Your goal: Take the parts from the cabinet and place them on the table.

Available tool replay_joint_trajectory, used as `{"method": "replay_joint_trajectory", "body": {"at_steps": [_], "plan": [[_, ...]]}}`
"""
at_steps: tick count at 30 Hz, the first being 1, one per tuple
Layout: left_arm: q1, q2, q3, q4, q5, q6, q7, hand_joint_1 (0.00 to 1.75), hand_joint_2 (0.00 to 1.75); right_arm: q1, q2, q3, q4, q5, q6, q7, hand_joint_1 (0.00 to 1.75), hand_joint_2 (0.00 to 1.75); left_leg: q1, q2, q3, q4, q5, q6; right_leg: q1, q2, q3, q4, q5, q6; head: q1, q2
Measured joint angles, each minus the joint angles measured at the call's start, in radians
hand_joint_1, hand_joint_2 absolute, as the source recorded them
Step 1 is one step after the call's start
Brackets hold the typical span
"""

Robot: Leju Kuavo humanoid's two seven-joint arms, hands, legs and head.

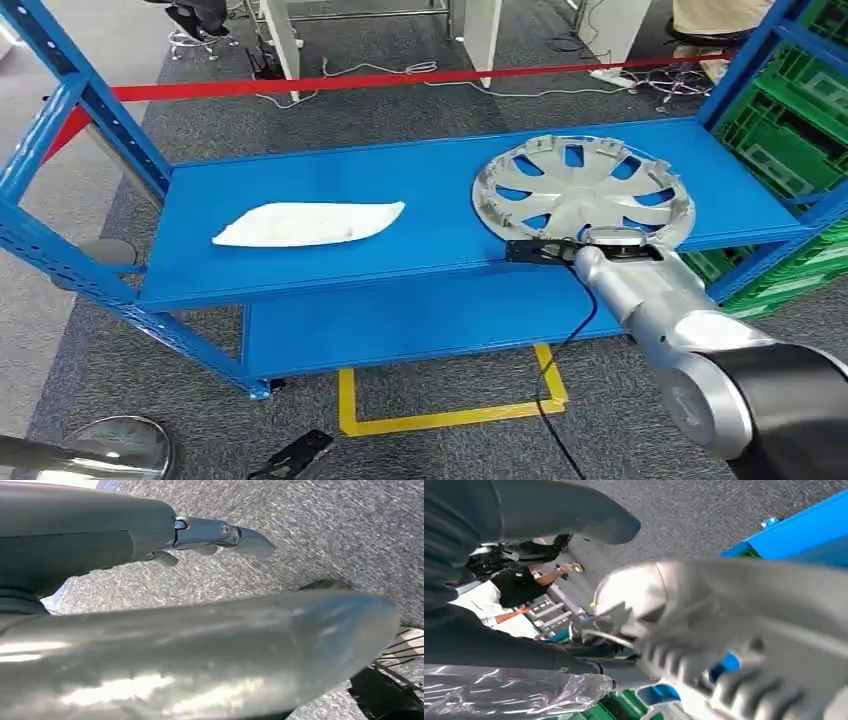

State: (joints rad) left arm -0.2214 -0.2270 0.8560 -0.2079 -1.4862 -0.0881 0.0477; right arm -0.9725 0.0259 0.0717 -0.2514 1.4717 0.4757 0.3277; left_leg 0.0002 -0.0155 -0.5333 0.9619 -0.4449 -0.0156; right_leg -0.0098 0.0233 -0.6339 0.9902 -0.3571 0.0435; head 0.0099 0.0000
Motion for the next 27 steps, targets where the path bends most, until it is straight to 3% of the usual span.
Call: {"method": "replay_joint_trajectory", "body": {"at_steps": [7, 12, 17, 22, 27], "plan": [[-0.002, 0.001, 0.0, 0.0, 0.005, 0.002, 0.0, 0.0, 0.0, 0.019, -0.001, -0.014, -0.001, 0.002, -0.121, -0.037, 1.75, 1.75, 0.0, 0.0, 0.011, 0.0, -0.007, 0.003, 0.0, 0.0, 0.015, -0.001, -0.006, 0.002, 0.0, 0.0], [0.0, 0.003, 0.002, 0.0, 0.011, 0.004, 0.0, 0.0, 0.0, 0.02, 0.003, -0.017, -0.001, 0.003, -0.169, -0.058, 1.75, 1.75, 0.0, 0.001, 0.011, 0.0, -0.007, 0.004, 0.0, 0.001, 0.016, -0.001, -0.004, 0.003, 0.0, 0.0], [0.003, 0.008, 0.005, 0.0, 0.035, 0.016, -0.003, 0.0, 0.0, 0.013, 0.017, -0.018, -0.001, 0.003, -0.258, -0.14, 1.75, 1.75, 0.0, 0.005, 0.01, 0.0, -0.009, 0.003, -0.002, 0.005, 0.012, -0.001, -0.003, 0.003, 0.0, 0.0], [0.009, 0.013, 0.021, 0.0, 0.05, 0.019, -0.013, 0.0, 0.0, -0.01, 0.055, -0.018, -0.002, 0.003, -0.294, -0.203, 1.75, 1.75, 0.0, 0.002, -0.001, 0.0, 0.0, 0.003, -0.002, 0.001, 0.001, -0.001, 0.002, 0.002, 0.0, 0.0], [0.014, 0.017, 0.03, 0.0, 0.052, 0.019, -0.017, 0.0, 0.0, -0.028, 0.08, -0.018, -0.002, 0.006, -0.308, -0.214, 1.75, 1.75, 0.0, 0.0, -0.007, 0.0, 0.001, 0.002, -0.001, -0.002, -0.004, -0.001, 0.002, 0.002, 0.0, 0.0]]}}
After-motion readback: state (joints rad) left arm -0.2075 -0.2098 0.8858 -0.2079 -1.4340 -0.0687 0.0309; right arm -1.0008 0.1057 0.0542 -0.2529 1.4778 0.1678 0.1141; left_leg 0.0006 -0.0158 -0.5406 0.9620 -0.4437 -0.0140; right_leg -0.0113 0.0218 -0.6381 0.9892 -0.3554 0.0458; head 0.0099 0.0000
